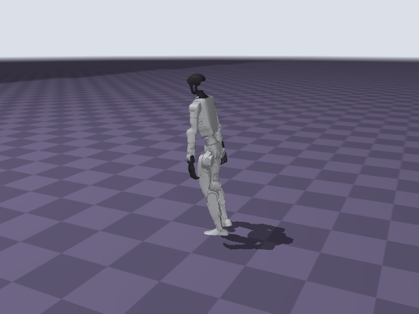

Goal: Walk run

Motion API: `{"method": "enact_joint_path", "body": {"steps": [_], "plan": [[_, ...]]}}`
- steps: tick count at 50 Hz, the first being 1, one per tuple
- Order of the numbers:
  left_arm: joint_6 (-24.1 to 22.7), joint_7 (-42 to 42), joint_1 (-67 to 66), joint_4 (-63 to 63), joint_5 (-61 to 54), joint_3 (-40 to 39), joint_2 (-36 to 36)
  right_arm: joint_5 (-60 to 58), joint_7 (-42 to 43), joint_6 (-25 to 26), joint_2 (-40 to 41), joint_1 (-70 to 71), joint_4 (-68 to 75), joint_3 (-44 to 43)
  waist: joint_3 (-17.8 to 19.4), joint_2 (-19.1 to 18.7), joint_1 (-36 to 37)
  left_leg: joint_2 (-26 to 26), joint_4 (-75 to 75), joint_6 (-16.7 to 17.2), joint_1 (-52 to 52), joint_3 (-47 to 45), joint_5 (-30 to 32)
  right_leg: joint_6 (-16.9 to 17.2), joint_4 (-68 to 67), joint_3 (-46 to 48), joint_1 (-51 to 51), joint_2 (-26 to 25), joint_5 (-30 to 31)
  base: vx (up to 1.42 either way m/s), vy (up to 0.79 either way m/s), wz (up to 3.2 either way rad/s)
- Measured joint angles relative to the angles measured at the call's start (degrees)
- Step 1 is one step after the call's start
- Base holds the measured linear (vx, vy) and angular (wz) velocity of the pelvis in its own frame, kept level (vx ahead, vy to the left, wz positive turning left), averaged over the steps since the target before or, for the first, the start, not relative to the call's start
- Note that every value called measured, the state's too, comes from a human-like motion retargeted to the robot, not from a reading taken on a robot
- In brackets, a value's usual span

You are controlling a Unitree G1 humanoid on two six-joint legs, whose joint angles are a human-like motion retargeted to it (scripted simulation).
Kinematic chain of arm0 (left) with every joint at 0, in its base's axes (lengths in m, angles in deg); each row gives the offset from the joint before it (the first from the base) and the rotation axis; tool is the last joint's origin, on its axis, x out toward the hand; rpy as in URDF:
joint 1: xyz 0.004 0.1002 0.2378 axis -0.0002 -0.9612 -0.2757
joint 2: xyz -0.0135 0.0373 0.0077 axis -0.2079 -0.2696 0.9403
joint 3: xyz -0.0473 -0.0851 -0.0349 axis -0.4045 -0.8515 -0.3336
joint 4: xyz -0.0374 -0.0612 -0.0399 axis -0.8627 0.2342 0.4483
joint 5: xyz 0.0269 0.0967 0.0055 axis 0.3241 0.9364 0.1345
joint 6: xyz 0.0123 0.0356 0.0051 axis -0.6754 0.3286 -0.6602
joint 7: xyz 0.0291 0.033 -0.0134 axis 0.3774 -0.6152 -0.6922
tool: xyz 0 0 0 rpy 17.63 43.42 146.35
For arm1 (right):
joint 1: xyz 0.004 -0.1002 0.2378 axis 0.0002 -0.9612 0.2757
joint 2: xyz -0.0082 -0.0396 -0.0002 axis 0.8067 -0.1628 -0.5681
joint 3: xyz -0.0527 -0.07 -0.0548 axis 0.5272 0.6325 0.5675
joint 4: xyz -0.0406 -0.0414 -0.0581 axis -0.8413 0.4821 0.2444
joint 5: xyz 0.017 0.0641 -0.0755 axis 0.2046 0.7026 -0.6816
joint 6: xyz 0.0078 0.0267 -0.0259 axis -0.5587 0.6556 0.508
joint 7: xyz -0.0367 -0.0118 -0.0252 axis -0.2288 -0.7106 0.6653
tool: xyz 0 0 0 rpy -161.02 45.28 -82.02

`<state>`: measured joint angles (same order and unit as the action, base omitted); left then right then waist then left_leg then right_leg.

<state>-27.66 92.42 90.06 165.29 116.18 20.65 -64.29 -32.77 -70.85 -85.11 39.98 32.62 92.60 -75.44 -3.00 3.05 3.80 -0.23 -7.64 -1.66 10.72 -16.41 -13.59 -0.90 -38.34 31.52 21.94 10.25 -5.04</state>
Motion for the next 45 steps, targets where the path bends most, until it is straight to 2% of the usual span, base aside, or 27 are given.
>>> {"method": "enact_joint_path", "body": {"steps": [5,8,10,13,15,17,20,23,24,25,27,29,30,32,35,40,43,45], "plan": [[-1.79,1.91,3.62,-2.68,-1.84,0.49,0.13,0.23,0.6,-0.02,0.06,-0.01,1.34,-1.05,1.61,2.38,-5.12,-5.11,1.96,-0.62,-5.17,1.33,-2.14,0.53,21.36,-5.16,7.16,-3.14,0.66,0.46,-0.04,0.48],[-3.25,1.98,4.56,-4.23,-2.53,1.45,0.4,0.62,1.51,-0.7,0.38,0.06,2.53,-1.31,1.92,2.51,-5.04,-5.79,2.33,-0.26,-7.99,1.18,-3.82,1.07,27.53,-9.07,10.88,-5.47,-0.08,0.52,-0.05,-0.1],[-4.04,1.5,4.63,-4.76,-2.67,2.27,0.91,1.12,2.05,-1.1,0.68,0.23,3.45,-1.81,1.72,2.23,-4.57,-5.97,2.66,0.49,-9.79,0.95,-4.79,0.86,28.45,-8.42,12.35,-6.01,-0.53,0.65,-0.06,-0.13],[-4.54,1.38,4.16,-4.25,-1.87,2.45,1.6,1.89,2.72,-2.2,1.31,0.73,4.17,-1.98,0.51,1.34,-5.1,-5.7,2.97,1.98,-11.72,-0.2,-5.68,-4.07,24.47,-6.86,13.45,-5.53,0.89,0.58,-0.04,0.08],[-4.23,2.06,3.08,-3.3,-0.27,2.24,1.87,2.21,2.77,-2.91,1.7,0.48,4.33,-1.98,-0.35,0.55,-6.09,-5.48,2.38,3.13,-13.35,-0.12,-5.54,-6.0,22.45,-3.45,12.14,-4.18,3.24,0.8,-0.09,0.47],[-3.49,2.31,1.08,-2.69,1.83,1.96,2.41,2.31,2.39,-2.91,1.83,0.13,4.68,-2.5,-0.72,-0.67,-6.64,-4.78,0.48,4.51,-14.89,1.54,-2.8,-8.12,20.26,-4.96,10.98,-4.78,2.66,0.78,-0.08,0.67],[-3.58,0.11,-2.43,-1.68,3.1,1.24,3.97,2.34,1.94,-2.07,1.45,0.34,5.27,-3.32,-1.33,-0.61,-5.96,-3.84,-4.78,6.82,-15.37,-0.06,7.39,-7.21,16.97,-8.75,8.9,-3.7,-1.78,0.84,-0.12,0.52],[-2.93,-0.9,-5.67,0.5,3.06,0.16,4.23,2.03,1.95,-2.13,0.88,0.13,5.01,-2.31,-2.09,2.86,-3.73,-4.08,-14.53,6.05,-13.04,-4.11,19.38,-6.74,20.24,-4.09,2.53,0.22,-3.21,0.77,-0.16,0.16],[-2.44,-0.89,-6.59,0.95,3.7,-0.04,4.22,1.72,1.96,-2.03,0.71,0.16,4.68,-2.38,-2.19,4.32,-2.9,-4.18,-18.77,5.81,-11.53,-4.83,20.43,-6.32,20.82,-4.49,1.1,1.2,-3.75,0.67,-0.16,0.39],[-1.89,-0.85,-7.45,1.27,4.6,-0.2,4.22,1.36,1.97,-1.85,0.54,0.26,4.29,-2.64,-2.28,5.87,-2.21,-4.0,-23.23,5.57,-9.89,-5.74,20.23,-5.82,21.11,-5.45,-0.03,2.19,-4.36,0.65,-0.17,0.65],[-1.52,-1.29,-9.16,1.49,5.85,-0.68,3.74,1.66,3.03,-1.48,0.41,1.38,3.39,-2.49,-1.6,8.3,-1.68,-0.29,-30.92,1.23,-6.86,-11.53,16.05,-4.57,21.9,-4.22,-3.04,4.53,-5.29,0.64,-0.19,0.64],[-1.65,-2.12,-10.75,1.87,5.93,-1.25,3.17,2.74,4.76,-1.87,0.49,3.1,2.58,-1.83,-0.92,8.75,-1.37,3.44,-34.66,-0.79,-3.45,-14.54,13.76,-3.9,23.83,-1.88,-6.41,4.23,-5.9,0.52,-0.17,0.34],[-1.76,-2.63,-11.54,2.21,5.8,-1.64,2.98,3.33,5.55,-2.3,0.55,3.92,2.18,-1.4,-0.7,8.48,-1.21,4.81,-35.57,-0.77,-1.56,-14.88,12.92,-3.74,25.06,-1.44,-7.97,3.17,-6.11,0.46,-0.13,0.08],[-1.54,-3.26,-12.87,3.37,5.86,-3.02,3.0,3.98,5.56,-3.39,0.35,5.4,1.54,-0.4,-0.65,6.66,0.19,5.76,-35.78,1.62,3.94,-11.82,11.32,-3.61,28.46,-0.34,-11.07,-0.46,-5.87,0.43,-0.09,-0.22],[-0.46,-2.93,-14.42,5.2,5.35,-5.54,3.41,3.09,4.24,-3.74,-0.53,7.68,0.62,1.17,0.05,4.55,3.07,4.36,-30.8,4.34,10.76,-6.91,9.05,-3.28,32.61,-0.05,-15.4,-5.02,-5.89,0.47,-0.08,-0.47],[1.38,-2.15,-15.56,7.98,2.07,-8.96,4.17,0.32,4.32,-3.49,-1.63,11.29,0.9,4.03,1.69,3.35,6.32,2.1,-13.38,3.14,15.72,-6.24,6.9,-2.14,35.88,-1.44,-21.53,-8.97,-7.99,0.5,-0.05,-0.42],[2.08,-1.04,-14.88,8.6,2.15,-10.12,4.62,-1.47,3.04,-2.89,-2.23,13.52,1.96,5.08,2.3,3.59,8.06,-0.1,-6.97,4.52,19.52,-2.78,7.77,-0.96,37.39,-2.28,-24.37,-9.73,-9.31,0.46,0.0,-0.43],[2.36,-0.37,-14.48,8.6,2.82,-9.92,4.64,-2.05,2.89,-2.82,-2.25,14.15,2.4,5.34,2.17,3.9,8.69,-1.11,-5.31,4.26,21.25,-1.48,8.08,-0.12,37.72,-2.41,-25.74,-9.92,-10.33,0.52,0.02,-0.23]]}}
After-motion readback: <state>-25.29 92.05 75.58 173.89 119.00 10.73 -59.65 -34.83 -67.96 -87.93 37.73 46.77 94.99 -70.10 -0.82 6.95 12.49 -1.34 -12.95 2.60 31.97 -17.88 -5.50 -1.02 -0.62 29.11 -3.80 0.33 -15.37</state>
